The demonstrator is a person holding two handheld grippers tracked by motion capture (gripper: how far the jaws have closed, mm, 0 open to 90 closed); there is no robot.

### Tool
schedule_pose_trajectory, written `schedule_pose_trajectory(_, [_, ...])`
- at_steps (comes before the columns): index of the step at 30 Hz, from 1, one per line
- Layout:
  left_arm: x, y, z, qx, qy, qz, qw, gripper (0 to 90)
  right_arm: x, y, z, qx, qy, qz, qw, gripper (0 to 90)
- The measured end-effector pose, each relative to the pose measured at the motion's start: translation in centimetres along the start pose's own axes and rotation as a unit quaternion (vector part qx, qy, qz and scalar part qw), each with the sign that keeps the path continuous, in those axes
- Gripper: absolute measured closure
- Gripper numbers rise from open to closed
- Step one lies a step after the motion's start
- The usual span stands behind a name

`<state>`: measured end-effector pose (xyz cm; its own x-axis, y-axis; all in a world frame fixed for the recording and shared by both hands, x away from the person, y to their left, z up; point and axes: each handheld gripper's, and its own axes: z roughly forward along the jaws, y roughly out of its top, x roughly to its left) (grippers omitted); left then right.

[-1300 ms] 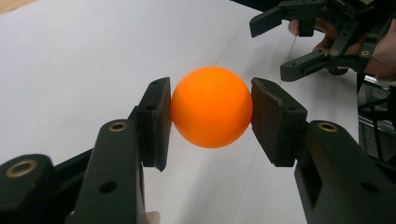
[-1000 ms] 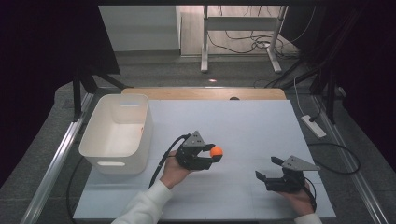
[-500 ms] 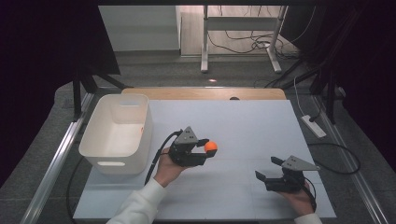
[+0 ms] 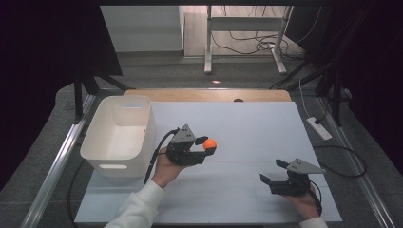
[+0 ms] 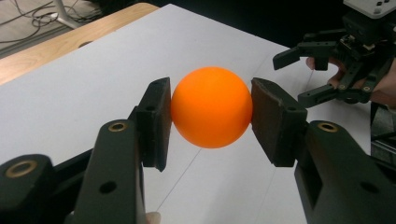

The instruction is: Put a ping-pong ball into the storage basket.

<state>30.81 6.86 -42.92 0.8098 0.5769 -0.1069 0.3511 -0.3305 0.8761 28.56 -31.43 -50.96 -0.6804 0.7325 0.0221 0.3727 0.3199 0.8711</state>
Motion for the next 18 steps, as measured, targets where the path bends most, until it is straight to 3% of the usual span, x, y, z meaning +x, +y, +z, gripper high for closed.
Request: schedule_pose_trajectory(18, [0.7, 0.9, -1.6, -0.011, 0.018, 0.001, 0.9998, 50.7, 0.0, 0.0, 0.0, 0.0, -0.001, 0.002, 1.0, 11.0])
